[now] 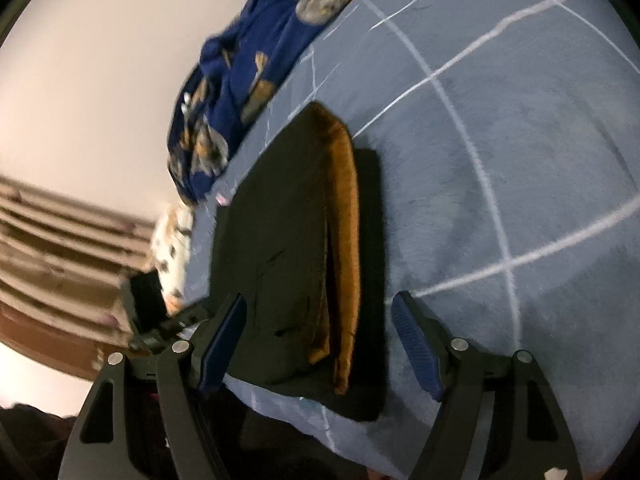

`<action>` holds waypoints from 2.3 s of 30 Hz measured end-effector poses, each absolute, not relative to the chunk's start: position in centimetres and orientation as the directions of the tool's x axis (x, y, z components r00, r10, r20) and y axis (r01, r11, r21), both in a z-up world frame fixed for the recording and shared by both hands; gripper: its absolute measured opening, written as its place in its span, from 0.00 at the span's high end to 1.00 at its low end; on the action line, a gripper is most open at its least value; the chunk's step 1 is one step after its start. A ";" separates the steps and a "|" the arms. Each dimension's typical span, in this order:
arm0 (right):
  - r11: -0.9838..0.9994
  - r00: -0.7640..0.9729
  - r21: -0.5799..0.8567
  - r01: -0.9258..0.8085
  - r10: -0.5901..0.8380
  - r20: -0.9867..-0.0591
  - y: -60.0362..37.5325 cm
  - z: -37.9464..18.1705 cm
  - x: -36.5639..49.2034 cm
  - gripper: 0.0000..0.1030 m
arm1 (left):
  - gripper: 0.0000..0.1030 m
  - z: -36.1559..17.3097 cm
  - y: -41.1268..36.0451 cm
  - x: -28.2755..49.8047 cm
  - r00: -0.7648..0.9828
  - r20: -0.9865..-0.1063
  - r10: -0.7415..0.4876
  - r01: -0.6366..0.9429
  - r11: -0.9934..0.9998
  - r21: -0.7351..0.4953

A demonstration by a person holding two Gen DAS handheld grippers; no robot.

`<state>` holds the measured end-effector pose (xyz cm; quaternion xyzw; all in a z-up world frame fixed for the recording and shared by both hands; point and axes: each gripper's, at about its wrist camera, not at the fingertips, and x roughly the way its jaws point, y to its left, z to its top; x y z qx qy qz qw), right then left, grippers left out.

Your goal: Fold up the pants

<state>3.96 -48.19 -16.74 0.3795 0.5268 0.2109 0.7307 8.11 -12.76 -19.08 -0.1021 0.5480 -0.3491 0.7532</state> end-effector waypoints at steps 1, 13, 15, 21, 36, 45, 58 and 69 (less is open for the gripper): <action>0.628 0.349 0.773 0.093 0.706 -0.616 -47.8 -16.7 4.3 0.29 | 0.20 -19.1 -12.7 8.2 0.148 -0.746 -0.650 0.406 0.728 -0.553; 0.704 0.288 0.710 0.009 0.678 -0.676 -45.7 -16.1 5.8 0.32 | 0.20 -19.0 -13.1 8.9 0.097 -0.742 -0.663 0.473 0.687 -0.552; 0.689 0.294 0.724 0.027 0.687 -0.664 -46.4 -16.3 5.8 0.35 | 0.20 -19.0 -13.1 8.9 0.101 -0.743 -0.661 0.484 0.686 -0.544; 0.602 0.312 0.796 0.061 0.746 -0.588 -48.1 -17.1 5.2 0.33 | 0.16 -19.1 -12.8 9.5 0.066 -0.723 -0.688 0.462 0.663 -0.589; 0.737 0.299 0.673 0.068 0.628 -0.718 -45.8 -15.8 5.6 0.47 | 0.27 -18.8 -16.6 5.9 0.272 -0.859 -0.434 0.579 0.787 -0.214; 0.708 0.323 0.696 0.119 0.635 -0.702 -46.8 -16.6 5.3 0.68 | 0.51 -18.0 -17.9 5.1 0.330 -0.867 -0.373 0.611 0.785 -0.105; 0.685 0.313 0.721 0.105 0.666 -0.677 -46.4 -16.8 6.4 0.52 | 0.50 -17.9 -18.5 5.0 0.354 -0.871 -0.340 0.598 0.798 -0.068; 0.717 0.302 0.694 0.064 0.649 -0.699 -45.3 -16.4 6.3 0.64 | 0.31 -18.1 -18.3 5.7 0.360 -0.878 -0.317 0.571 0.819 -0.062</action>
